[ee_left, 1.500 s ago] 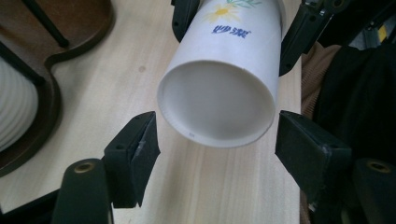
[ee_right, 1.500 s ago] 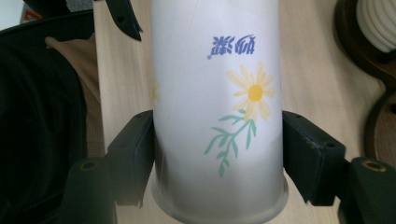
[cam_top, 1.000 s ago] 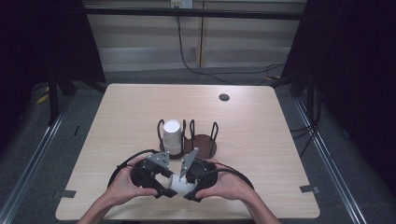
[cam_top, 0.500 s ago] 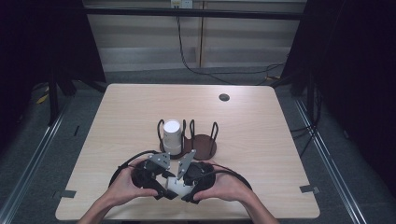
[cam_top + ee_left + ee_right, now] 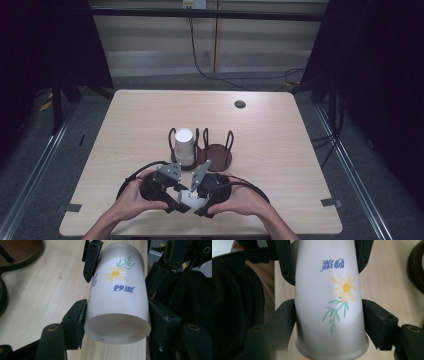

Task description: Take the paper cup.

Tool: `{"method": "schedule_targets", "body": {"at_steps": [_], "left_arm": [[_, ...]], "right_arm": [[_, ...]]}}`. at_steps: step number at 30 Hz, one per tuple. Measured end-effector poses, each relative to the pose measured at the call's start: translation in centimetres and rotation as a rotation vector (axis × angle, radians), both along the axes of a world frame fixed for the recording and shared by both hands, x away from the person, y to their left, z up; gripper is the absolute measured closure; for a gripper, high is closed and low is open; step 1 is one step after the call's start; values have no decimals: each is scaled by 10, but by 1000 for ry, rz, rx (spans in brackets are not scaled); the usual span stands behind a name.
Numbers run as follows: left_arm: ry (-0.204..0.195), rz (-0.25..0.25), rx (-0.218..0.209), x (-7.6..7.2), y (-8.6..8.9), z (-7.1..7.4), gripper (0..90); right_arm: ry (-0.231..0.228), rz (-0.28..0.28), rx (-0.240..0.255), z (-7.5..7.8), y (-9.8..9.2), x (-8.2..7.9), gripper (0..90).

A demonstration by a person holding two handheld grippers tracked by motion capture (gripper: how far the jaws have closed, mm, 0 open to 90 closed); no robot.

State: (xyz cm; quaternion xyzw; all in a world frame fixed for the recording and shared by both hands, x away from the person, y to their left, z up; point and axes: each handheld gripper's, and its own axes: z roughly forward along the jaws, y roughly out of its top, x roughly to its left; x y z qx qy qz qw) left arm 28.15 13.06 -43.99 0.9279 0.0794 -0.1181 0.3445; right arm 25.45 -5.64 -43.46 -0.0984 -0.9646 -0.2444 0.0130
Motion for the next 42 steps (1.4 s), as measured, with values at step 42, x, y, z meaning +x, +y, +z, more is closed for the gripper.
{"method": "schedule_targets", "body": {"at_steps": [42], "left_arm": [[-51,85,-95,0,11,3,367]], "right_arm": [[1,-167,285,18,-41,13,139]]}}
